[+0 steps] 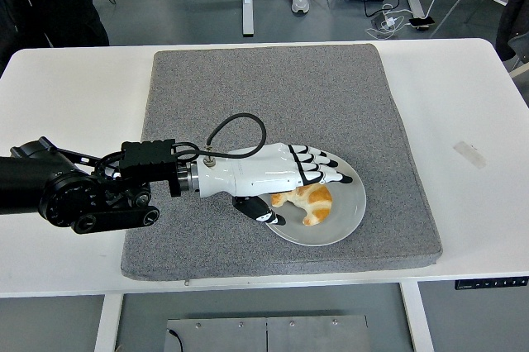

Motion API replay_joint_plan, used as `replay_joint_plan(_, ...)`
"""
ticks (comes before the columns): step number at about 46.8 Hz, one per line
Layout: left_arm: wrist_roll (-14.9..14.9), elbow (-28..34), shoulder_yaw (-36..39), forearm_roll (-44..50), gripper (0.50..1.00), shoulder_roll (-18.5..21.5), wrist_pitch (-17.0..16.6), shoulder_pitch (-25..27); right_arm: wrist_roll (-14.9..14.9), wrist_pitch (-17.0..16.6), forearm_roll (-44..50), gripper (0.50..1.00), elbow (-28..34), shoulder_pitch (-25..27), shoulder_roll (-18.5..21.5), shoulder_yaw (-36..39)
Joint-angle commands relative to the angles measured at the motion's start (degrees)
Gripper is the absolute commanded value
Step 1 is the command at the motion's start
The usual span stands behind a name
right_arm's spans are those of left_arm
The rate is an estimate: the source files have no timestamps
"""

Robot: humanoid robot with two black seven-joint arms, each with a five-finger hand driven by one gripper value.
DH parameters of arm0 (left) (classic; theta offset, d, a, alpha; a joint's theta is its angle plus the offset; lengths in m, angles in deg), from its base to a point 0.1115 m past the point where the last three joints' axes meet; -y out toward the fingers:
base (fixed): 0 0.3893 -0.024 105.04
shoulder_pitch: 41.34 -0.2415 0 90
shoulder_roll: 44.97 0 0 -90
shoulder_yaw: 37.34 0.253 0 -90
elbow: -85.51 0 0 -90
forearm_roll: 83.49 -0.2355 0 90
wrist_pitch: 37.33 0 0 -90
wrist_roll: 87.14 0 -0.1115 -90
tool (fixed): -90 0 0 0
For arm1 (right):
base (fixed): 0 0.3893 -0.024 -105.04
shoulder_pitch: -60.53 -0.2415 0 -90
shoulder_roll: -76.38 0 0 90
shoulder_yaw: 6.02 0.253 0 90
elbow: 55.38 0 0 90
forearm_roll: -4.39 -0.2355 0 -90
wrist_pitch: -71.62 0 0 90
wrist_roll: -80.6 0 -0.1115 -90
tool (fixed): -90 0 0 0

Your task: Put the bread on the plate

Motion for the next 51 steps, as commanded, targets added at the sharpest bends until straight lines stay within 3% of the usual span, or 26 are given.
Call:
replay_joint_plan(1,0.02,0.07,-4.15,0.92,0.958,1.63,0.00,-0.98,0.00,-0.02,0.00,1.000,0.00,0.00,0.00,0.00)
replay_joint_plan(17,0.02,1.13,-19.18,13.05,0.960,8.67,0.02,-5.64,0.00,-0.02,0.00,1.000,0.00,0.00,0.00,0.00)
replay_joint_plan(26,0.02,1.04,-30.34,20.52,0.960,10.95,0.00,-11.35,0.00,-0.02,0.00,1.000,0.00,0.00,0.00,0.00)
replay_joint_plan(40,0.02,-0.01,-45.73,31.67,0.961,9.03,0.02,-20.85,0.00,-0.02,0.00,1.000,0.00,0.00,0.00,0.00)
replay_joint_plan(51,0.02,-5.55,-48.55,40.73,0.961,3.14,0.02,-21.55,0.00,-0.02,0.00,1.000,0.00,0.00,0.00,0.00)
